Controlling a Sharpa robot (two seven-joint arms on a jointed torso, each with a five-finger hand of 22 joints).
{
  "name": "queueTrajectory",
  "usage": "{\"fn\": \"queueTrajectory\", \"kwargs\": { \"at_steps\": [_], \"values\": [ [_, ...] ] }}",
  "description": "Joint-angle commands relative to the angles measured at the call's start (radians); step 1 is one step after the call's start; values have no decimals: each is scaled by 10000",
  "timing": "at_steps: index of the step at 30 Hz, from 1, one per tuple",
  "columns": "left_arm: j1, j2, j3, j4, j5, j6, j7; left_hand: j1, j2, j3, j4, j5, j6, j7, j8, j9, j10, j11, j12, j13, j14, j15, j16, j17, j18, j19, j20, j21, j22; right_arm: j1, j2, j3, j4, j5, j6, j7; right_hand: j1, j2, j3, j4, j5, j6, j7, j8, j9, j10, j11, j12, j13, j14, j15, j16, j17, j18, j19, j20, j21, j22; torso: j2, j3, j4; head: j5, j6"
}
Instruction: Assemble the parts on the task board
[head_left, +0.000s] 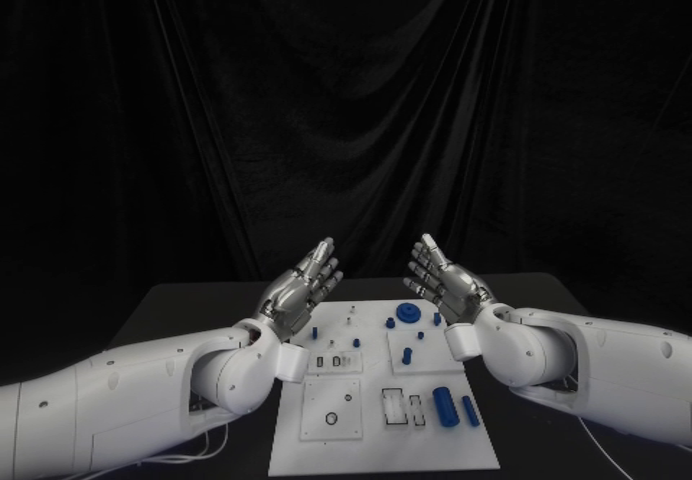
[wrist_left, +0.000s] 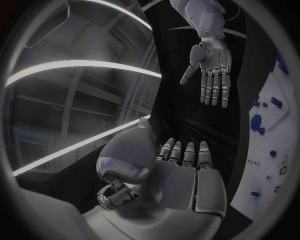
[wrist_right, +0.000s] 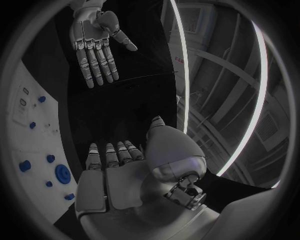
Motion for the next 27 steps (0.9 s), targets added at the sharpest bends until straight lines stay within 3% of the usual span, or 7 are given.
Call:
{"fn": "queueTrajectory", "kwargs": {
  "at_steps": [1, 5, 12, 15, 19, 22, 27],
  "values": [
    [16, -162, 7, -138, -394, 938, 1513, 391, -74, -58, -17, 161, 313, 193, 88, 45, 38, 332, -21, -2, 1, 284, -36, -10, -273, -10, 133, -33, -17, 26, -67, 7, -74, 158, 957, -137, 254, 0, -11, -9, 277, 184, 406, 98, 57, -14, 440, -47, -14, -3, 651, -43, -15, 141, -2, 338, -39, -16, -9, -14, 28, 5, -263],
    [14, -246, 7, -68, -416, 981, 1647, 693, -166, -61, -16, 370, 537, 424, 111, 69, 123, 676, 2, 21, 1, 242, -36, -10, -255, -10, 114, -33, -17, 27, -70, 7, -97, 155, 1104, -159, 314, -2, 10, -11, 309, 265, 584, 131, 74, -14, 650, -47, -14, -3, 745, -43, -15, 143, -2, 467, -39, -16, -4, -10, 15, 5, -314],
    [12, -311, 7, -61, -430, 1099, 1782, 810, -156, -97, 2, 432, 696, 389, 120, 81, 241, 507, 26, 47, 1, 458, -36, -10, -260, -10, 340, -33, -17, 28, -90, 7, -155, 68, 1297, -246, 616, -48, 97, -40, 745, 755, 1100, 391, 176, 2, 1199, 66, 27, -3, 975, -43, -15, 157, -2, 724, -39, -16, 5, 4, -8, 24, -381],
    [10, -320, 7, -88, -432, 1252, 1825, 881, -146, -140, 1, 448, 754, 338, 122, 85, 305, 684, 38, 59, 1, 789, -36, -10, -12, -10, 1118, -33, -17, 29, -119, 7, -194, -80, 1506, -329, 862, -97, 172, -54, 1018, 885, 1124, 507, 205, 5, 1228, 110, 38, -3, 1122, -43, -15, 164, 24, 852, -14, 6, -6, 3, -12, 26, -439],
    [8, -324, 7, -175, -444, 1458, 1843, 939, -161, -219, 1, 388, 813, 261, 130, 92, 549, 1215, 87, 105, 151, 1252, 66, 58, 217, 249, 1729, 189, 133, 33, -140, 7, -275, -419, 1800, -473, 1349, -162, 356, -222, 1541, 957, 1113, 610, 220, -1, 1209, 128, 39, -3, 1358, -43, -15, 166, 109, 1072, 56, 57, -21, 10, -20, 23, -572],
    [6, -342, 7, -341, -722, 1489, 1930, 1029, -173, -237, 1, 412, 910, 290, 142, 103, 942, 1513, 173, 171, 385, 1456, 207, 128, 221, 368, 1882, 276, 174, 54, -123, 7, -472, -1382, 1935, -648, 2321, -391, 631, -892, 2222, 1217, 1350, 794, 268, 31, 1483, 333, 88, 51, 1756, 58, 36, 161, 407, 1340, 273, 187, -25, 11, -28, 29, -704],
    [6, -596, 7, -387, -1210, 1559, 1853, 1115, -150, -268, -2, 401, 1135, 400, 180, 134, 1460, 1792, 343, 256, 644, 1518, 405, 187, 223, 510, 1997, 371, 212, 190, 56, 7, -993, -3174, 1983, -894, 3050, -731, 620, -1236, 1959, 1355, 1425, 868, 276, 74, 1691, 586, 134, 744, 2251, 783, 302, -241, 1703, 1409, 1069, 578, -17, 10, -24, 23, -1203]
  ]
}}
